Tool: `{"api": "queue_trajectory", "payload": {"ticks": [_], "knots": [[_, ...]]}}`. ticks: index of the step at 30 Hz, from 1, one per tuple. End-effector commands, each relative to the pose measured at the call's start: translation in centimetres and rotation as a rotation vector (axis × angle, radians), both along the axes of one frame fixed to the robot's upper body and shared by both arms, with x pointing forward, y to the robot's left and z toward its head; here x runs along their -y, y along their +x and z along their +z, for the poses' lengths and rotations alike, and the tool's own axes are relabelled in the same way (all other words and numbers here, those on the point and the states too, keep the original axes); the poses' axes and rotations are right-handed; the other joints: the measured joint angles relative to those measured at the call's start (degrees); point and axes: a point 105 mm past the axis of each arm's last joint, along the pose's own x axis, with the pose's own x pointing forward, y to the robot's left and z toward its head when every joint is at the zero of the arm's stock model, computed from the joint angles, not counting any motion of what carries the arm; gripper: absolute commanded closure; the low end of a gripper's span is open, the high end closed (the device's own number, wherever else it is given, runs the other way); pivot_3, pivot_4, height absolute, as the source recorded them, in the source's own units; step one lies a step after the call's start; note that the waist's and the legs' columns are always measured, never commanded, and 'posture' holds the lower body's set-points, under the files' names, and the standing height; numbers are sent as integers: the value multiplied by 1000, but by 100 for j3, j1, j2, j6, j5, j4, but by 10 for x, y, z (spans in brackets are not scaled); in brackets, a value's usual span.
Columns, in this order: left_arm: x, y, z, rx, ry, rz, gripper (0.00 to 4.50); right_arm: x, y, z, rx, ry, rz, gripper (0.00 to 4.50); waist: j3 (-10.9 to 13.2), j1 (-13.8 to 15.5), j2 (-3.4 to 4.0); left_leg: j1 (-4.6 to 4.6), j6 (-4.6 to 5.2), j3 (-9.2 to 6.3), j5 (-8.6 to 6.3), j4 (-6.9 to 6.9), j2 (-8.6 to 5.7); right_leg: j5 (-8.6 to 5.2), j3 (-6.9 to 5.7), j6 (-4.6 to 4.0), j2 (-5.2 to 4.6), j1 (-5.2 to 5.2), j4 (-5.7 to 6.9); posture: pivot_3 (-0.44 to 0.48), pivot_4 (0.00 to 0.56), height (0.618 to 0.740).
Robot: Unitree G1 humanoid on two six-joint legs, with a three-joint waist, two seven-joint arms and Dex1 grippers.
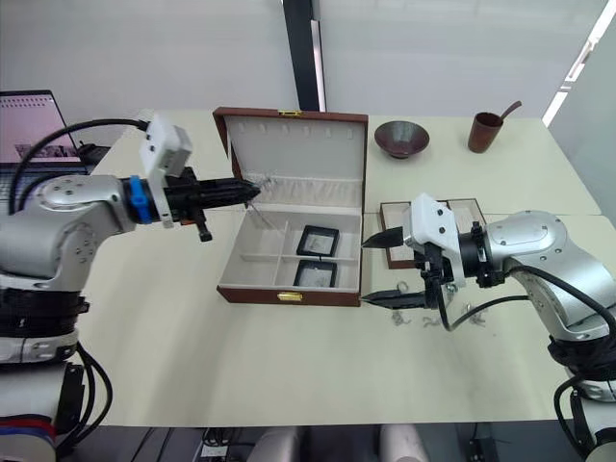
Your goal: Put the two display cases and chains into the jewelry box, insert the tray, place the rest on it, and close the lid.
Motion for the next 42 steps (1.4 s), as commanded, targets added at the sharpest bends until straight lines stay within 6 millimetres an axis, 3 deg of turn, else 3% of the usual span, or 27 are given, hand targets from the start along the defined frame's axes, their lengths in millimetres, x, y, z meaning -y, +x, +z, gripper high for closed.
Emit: {"api": "queue_trajectory", "payload": {"ticks": [1, 10, 24, 37, 42], "knots": [[-1, 11, -3, 31, 51, 22, 4457, -1, -2, 8, 47, -3, -17, 0, 0, 3, 0, -7, 0, 0, 0, 3, 0, 0, 1, 0, 0, -5, 0, 0, 150, 733], [-8, 29, -26, 1, 133, 92, 4457, -2, -7, 12, 44, -11, -24, 0, 1, 13, -1, -30, -3, -13, 2, 10, -3, 0, -6, 0, -2, -14, -1, 0, 150, 733], [-11, 22, -51, -74, 260, 64, 4457, -12, 9, 35, 116, 94, -92, 0, 1, 10, -1, -31, -4, -14, 3, 11, -3, 0, -6, 0, -2, -14, 0, 0, 150, 733], [-8, 22, -60, -100, 275, 45, 4457, -14, 11, 38, 122, 116, -99, 0, 0, 13, -1, -32, -4, -15, 3, 11, -4, 0, -7, 0, -2, -14, 1, 0, 150, 733], [-11, 24, -58, -69, 305, 61, 3077, -14, 12, 38, 124, 117, -104, 0, 0, 11, -1, -32, -4, -15, 3, 11, -4, 0, -7, 0, -2, -14, 2, 0, 150, 733]]}}
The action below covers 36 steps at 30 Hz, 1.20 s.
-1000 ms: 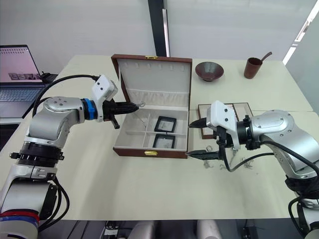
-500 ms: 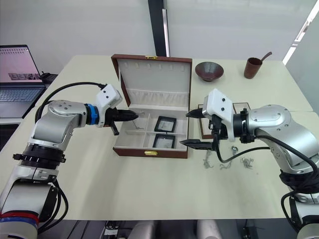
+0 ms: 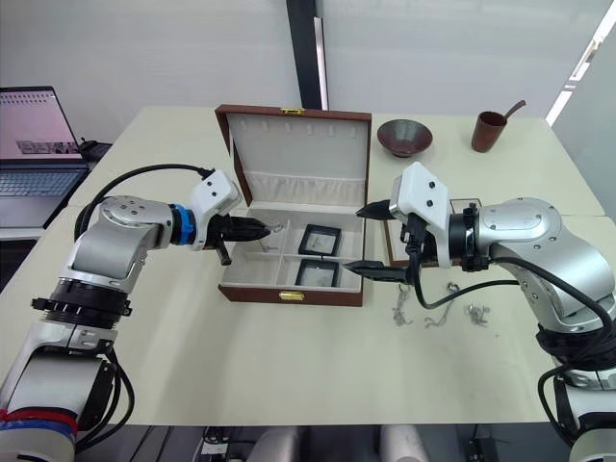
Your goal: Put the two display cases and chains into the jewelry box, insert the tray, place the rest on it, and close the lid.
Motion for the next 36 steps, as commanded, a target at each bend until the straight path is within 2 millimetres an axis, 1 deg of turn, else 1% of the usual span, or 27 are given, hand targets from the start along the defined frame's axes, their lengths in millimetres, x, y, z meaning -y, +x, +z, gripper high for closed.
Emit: {"api": "queue_trajectory", "payload": {"ticks": [1, 2, 6, 10, 12, 13, 14, 16, 18, 20, 22, 23, 24, 25, 28, 29, 32, 34, 36], "knots": [[0, 0, 9, 42, 18, -12, 2746, 0, -1, 14, 50, 27, 5, 0, 0, 0, 0, 0, 0, 0, 0, 0, 0, 0, -1, 0, 0, 0, 0, 0, 150, 733], [0, -1, 9, 43, 20, -14, 2487, 0, -1, 14, 50, 27, 5, 0, 0, 0, 0, 0, 0, 0, 0, 0, 0, 0, 0, 0, 0, 0, 0, 0, 150, 733], [1, -3, 14, 57, 14, -20, 1173, 0, -1, 14, 53, 28, 2, 0, 0, 0, 0, 0, 0, 0, 0, 1, 0, 0, 0, 0, 0, 0, 0, 0, 150, 733], [11, -8, 38, 128, -65, -56, 17, 1, 1, 13, 76, 27, -13, 0, 0, 0, 0, -1, 0, -1, 0, 1, 2, 0, 1, 0, 0, 0, 1, 0, 150, 733], [15, -17, 55, 174, -130, -88, 17, 3, 1, 12, 106, 32, -24, 0, 0, 1, 0, -1, 0, -1, 0, 2, 4, 0, 1, 0, -1, 0, 1, 0, 150, 733], [14, -21, 60, 190, -151, -103, 17, 3, 1, 12, 116, 36, -26, 0, 0, 0, 0, -2, 0, -2, 0, 2, 5, 0, 0, 0, -1, 0, 1, 0, 150, 733], [10, -26, 64, 177, -166, -105, 17, 0, 1, 14, 145, 53, -24, 0, 0, -4, 0, -1, 0, -2, 0, 1, 7, 0, 1, 0, -1, 0, 0, 0, 150, 733], [-6, -38, 75, 198, -184, -79, 17, 1, 2, 17, 190, 113, -41, 0, 0, -46, 0, 1, 0, 2, 0, 1, 7, 0, 3, 0, -1, -1, 1, 0, 150, 733], [-19, -51, 88, 218, -238, -28, 17, 10, 2, 13, 203, 142, -66, 0, 0, -60, 1, 2, 0, 1, 0, -1, 9, 0, 4, 0, 1, -4, 5, 0, 150, 733], [-32, -62, 96, 265, -297, 23, 17, 29, 8, 6, 208, 137, -131, 0, 0, -33, 1, 1, -1, -3, 0, -2, 17, 0, 3, 0, 0, -2, 4, 0, 150, 733], [-51, -69, 97, 304, -367, 108, 17, 52, 14, -4, 229, 83, -216, 0, 0, -2, 0, 1, 0, -2, 0, 2, 21, 0, 6, 0, -7, 1, 3, 0, 150, 733], [-55, -73, 95, 312, -381, 133, 17, 66, 15, -9, 246, 52, -250, 0, 0, 9, 1, 1, 0, -2, 0, 3, 21, 0, 7, 0, -11, 5, 2, 0, 150, 733], [-74, -75, 87, 321, -377, 205, 17, 82, 19, -15, 244, 36, -319, 0, -1, 27, 0, 5, 0, 1, 0, 3, 19, 0, 8, 0, -16, 7, 3, 0, 150, 733], [-82, -78, 80, 325, -366, 249, 17, 97, 20, -19, 241, 29, -366, 0, -2, 35, -1, 4, 0, 0, 0, 3, 16, 1, 8, 1, -18, 10, 0, 0, 150, 733], [-127, -93, 38, 295, -333, 413, 17, 140, 15, -31, 265, -3, -514, 0, -3, 36, 1, 6, 0, 4, 0, -2, 14, 0, 10, 1, -22, 11, -1, 0, 150, 733], [-131, -97, 30, 293, -327, 439, 17, 153, 12, -32, 266, -8, -547, 0, -2, 36, 1, 11, 0, 6, 0, -6, 15, 0, 12, 0, -22, 13, 1, 0, 150, 733], [-154, -120, -8, 243, -316, 526, 17, 183, -2, -43, 204, 9, -647, 0, -2, 37, 1, 12, 0, 7, 0, -8, 19, 0, 12, 0, -21, 13, 0, 0, 150, 733], [-165, -131, -28, 214, -283, 571, 17, 196, -12, -54, 174, -9, -690, 0, -3, 36, 0, 21, 0, 10, 0, -8, 20, 0, 14, 0, -22, 22, -1, 0, 150, 733], [-173, -139, -40, 192, -289, 611, 17, 208, -25, -66, 142, -44, -723, 0, -4, 33, 1, 31, 0, 9, -1, -10, 22, 0, 13, -1, -21, 31, -2, 0, 150, 733]]}}
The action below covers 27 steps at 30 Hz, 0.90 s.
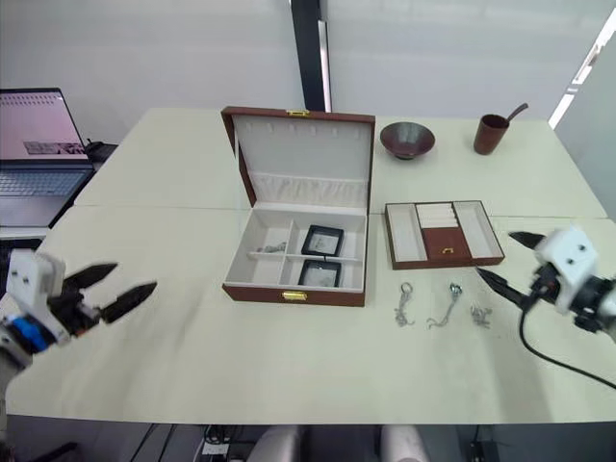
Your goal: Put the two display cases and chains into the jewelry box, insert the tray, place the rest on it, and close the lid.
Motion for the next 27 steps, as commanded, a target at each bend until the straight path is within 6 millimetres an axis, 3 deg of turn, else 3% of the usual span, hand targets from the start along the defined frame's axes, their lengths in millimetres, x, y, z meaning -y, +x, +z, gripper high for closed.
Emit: {"api": "queue_trajectory", "payload": {"ticks": [1, 4, 11, 18, 22, 24, 27], "knots": [[-13, -11, -1, 34, 29, 36, 17, 18, -20, -1, 4, -33, -39, 0, -1, 0, 0, 4, 1, 1, 0, -1, -1, 0, 1, 0, -1, 4, 0, 0, 150, 733], [-15, -19, -11, 15, -2, 38, 17, 31, -36, -13, -44, -9, -97, 0, -1, 5, 1, 8, 1, 1, -1, -1, -3, 0, 0, 0, -2, 13, -4, 0, 150, 733], [-18, -23, -22, -6, -13, 56, 17, 39, -63, -33, -136, -7, -111, 0, -3, -10, 1, 66, 1, 5, -3, -15, 5, -6, 2, -5, 1, 62, -13, 0, 150, 733], [-17, -23, -16, -10, -2, 20, 17, 37, -60, -36, -130, 0, -113, 0, -4, -26, 2, 70, 1, 12, -3, -15, 9, -6, 6, -5, 3, 62, -11, 0, 150, 733], [-12, -19, 1, 26, 4, -18, 17, 40, -58, -36, -134, -2, -111, 0, -4, -16, 1, 67, 0, 9, -3, -14, 7, -7, 4, -5, 3, 62, -12, 0, 150, 733], [-6, -20, 6, 31, 1, -54, 17, 42, -57, -35, -132, -18, -109, 0, -4, -13, 2, 68, 0, 10, -3, -13, 6, -6, 6, -5, 1, 63, -12, 0, 150, 733], [19, -23, 14, 28, 6, -174, 17, 46, -55, -36, -141, -41, -111, 0, -4, -15, 1, 67, 0, 11, -3, -14, 7, -7, 5, -5, 1, 63, -13, 0, 150, 733]]}}
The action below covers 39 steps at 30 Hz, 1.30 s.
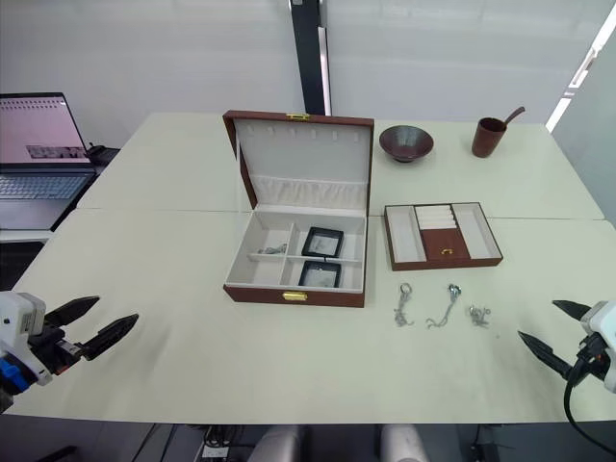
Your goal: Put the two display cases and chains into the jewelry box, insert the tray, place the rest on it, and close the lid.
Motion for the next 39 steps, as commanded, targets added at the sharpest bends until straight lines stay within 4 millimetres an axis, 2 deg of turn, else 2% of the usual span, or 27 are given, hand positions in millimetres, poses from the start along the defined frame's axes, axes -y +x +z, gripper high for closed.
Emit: {"api": "queue_trajectory", "payload": {"ticks": [1, 3, 9, 12, 16, 23, 29, 34, 37, 39], "knots": [[29, -1, 24, 47, 31, -157, 17, 3, 2, 9, 22, -49, 19, 0, 0, 0, 2, 1, 0, 1, 0, 0, 0, 0, 1, 0, 0, 0, 0, 0, 150, 733], [51, -2, 32, 52, 31, -265, 17, 1, 1, 8, 4, -56, 46, 0, -1, 1, 4, 0, 0, -1, 0, -1, 1, 0, 0, 0, 0, 0, 0, 0, 150, 733], [137, -7, 63, 123, -1, -713, 17, -14, 6, 14, -26, -92, 151, 0, -1, 5, 6, 0, 0, 2, 0, 2, -2, 0, 1, 0, 1, 4, -1, 0, 150, 733], [166, -14, 74, 158, -22, -888, 17, -27, 9, 15, -77, -82, 201, 0, -2, -4, 11, 0, 0, 2, 0, 3, -3, 0, 1, 0, 3, 3, 0, 0, 150, 733], [190, -27, 75, 152, -36, -1066, 17, -41, 19, 7, -157, -132, 248, 0, -3, -40, 14, 4, 0, 9, 0, 1, -10, 0, 9, -1, 25, 0, 0, 0, 150, 733], [209, -33, 72, 185, -92, -1160, 17, -64, 43, -9, -189, -143, 299, 0, -2, -6, 15, 0, 0, 4, 0, 8, -11, -1, 6, -2, 24, 1, 1, 0, 150, 733], [208, -33, 70, 188, -103, -1156, 17, -66, 55, -16, -204, -132, 293, 0, 0, -1, 16, -2, 0, -1, 0, 7, -12, -1, 3, -2, 24, 1, -2, 0, 150, 733], [211, -30, 66, 188, -113, -1140, 17, -56, 64, -30, -227, -98, 259, 0, 0, -2, 17, -1, 0, 0, 0, 8, -13, -1, 4, -2, 24, 2, -2, 0, 150, 733], [211, -30, 65, 195, -115, -1142, 0, -48, 64, -37, -250, -105, 249, 610, 0, -3, 19, -2, 0, -1, 0, 7, -13, -1, 3, -2, 24, 1, -2, 0, 150, 733], [211, -30, 64, 194, -115, -1143, 0, -44, 65, -41, -252, -116, 244, 1295, 0, -8, 19, 0, 0, 0, 0, 8, -12, -1, 5, -2, 24, 2, -1, 0, 150, 733]]}}
